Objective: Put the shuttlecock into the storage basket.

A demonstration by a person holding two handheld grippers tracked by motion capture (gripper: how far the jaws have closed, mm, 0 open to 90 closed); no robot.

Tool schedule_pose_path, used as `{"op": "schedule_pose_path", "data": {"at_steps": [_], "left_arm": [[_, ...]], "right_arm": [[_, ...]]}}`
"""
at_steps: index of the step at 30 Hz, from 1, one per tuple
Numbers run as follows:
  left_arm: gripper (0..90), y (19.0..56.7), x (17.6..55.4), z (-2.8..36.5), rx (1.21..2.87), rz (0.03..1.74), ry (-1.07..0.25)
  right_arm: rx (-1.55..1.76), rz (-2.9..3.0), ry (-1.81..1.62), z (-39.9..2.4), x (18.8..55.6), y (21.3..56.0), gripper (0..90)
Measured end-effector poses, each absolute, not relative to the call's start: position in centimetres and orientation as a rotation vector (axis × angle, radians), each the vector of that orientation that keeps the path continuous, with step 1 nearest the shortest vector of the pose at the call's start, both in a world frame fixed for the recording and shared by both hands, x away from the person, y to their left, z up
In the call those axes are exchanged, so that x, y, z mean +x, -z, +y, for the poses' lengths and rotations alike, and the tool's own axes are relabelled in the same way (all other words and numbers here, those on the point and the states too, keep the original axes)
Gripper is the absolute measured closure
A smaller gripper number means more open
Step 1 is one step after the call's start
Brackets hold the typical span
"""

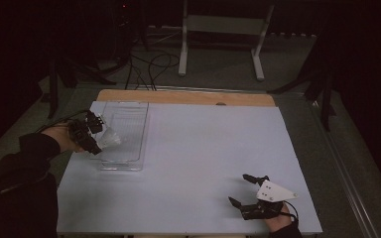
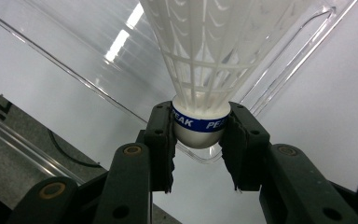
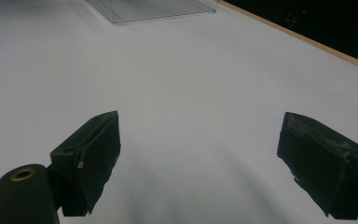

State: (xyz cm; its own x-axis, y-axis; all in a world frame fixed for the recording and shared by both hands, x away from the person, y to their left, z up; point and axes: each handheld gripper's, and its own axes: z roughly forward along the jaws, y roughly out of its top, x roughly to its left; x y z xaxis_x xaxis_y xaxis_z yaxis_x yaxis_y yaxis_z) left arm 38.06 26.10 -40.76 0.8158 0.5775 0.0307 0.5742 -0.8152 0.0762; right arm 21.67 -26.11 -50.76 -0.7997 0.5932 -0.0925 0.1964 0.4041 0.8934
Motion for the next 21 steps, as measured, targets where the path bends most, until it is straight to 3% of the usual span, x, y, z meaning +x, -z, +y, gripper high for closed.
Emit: {"op": "schedule_pose_path", "data": {"at_steps": [21], "left_arm": [[65.7,42.4,38.5,26.4,2.915,0.995,-0.023]], "right_arm": [[0.677,2.27,-1.362,-26.1,21.7,50.8,13.0]]}}
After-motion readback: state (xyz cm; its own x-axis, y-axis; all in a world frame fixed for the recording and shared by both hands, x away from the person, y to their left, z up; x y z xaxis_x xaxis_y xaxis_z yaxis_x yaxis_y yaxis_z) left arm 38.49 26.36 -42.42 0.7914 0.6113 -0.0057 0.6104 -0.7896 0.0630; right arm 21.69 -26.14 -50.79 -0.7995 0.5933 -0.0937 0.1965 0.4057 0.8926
